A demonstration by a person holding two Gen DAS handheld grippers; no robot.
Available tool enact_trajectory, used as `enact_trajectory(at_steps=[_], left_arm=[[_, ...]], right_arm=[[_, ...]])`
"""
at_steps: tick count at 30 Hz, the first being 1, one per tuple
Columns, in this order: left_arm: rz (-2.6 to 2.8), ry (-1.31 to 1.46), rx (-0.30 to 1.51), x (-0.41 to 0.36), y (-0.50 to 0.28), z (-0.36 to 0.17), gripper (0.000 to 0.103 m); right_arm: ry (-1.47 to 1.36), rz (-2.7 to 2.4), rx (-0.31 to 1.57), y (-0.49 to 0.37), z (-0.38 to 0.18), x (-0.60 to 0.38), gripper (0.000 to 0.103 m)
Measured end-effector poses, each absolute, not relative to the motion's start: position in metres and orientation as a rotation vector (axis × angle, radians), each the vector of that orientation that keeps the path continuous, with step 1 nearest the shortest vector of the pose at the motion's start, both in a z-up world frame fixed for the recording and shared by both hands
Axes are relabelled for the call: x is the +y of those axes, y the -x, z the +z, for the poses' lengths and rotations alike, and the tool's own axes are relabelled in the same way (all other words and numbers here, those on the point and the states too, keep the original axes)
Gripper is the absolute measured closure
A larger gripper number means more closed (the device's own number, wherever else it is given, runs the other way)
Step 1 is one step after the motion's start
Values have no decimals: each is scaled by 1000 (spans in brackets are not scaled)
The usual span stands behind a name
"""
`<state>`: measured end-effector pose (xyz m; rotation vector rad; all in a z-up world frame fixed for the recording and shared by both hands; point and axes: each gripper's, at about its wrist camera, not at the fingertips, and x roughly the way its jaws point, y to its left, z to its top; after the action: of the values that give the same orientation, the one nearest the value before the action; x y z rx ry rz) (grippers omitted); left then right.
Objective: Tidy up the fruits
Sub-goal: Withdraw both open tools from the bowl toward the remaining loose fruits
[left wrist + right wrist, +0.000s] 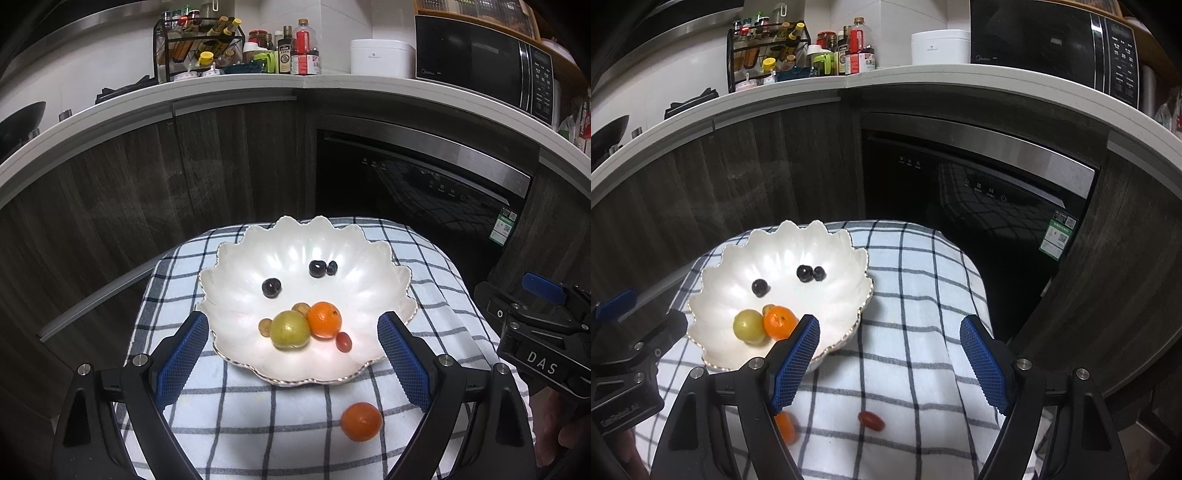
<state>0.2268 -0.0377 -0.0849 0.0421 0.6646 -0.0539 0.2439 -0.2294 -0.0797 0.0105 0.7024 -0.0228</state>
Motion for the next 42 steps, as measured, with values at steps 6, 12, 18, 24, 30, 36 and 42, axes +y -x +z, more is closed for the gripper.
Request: enact_trajectory(at_steps=[6, 12, 18, 24, 30, 36, 42], left_arm=[[-60, -35, 678, -43, -220, -96, 9], [-69, -31, 693, -48, -211, -110, 9], [-86, -27, 718, -55, -203, -128, 9], [-94, -45, 732, -60, -199, -144, 9], [-112, -76, 741, -68, -193, -160, 9], [-125, -94, 757, -75, -191, -175, 9], [-135, -98, 774, -79, -191, -189, 10]], right_arm=[[-6, -10, 706, -236, -88, -234, 24], [9, 10, 710, -229, -100, -236, 24], [33, 43, 714, -224, -113, -237, 24], [44, 54, 730, -221, -129, -238, 24], [62, 69, 745, -218, -145, -241, 24], [59, 75, 770, -217, -158, -246, 24], [58, 90, 796, -218, -171, -246, 24]])
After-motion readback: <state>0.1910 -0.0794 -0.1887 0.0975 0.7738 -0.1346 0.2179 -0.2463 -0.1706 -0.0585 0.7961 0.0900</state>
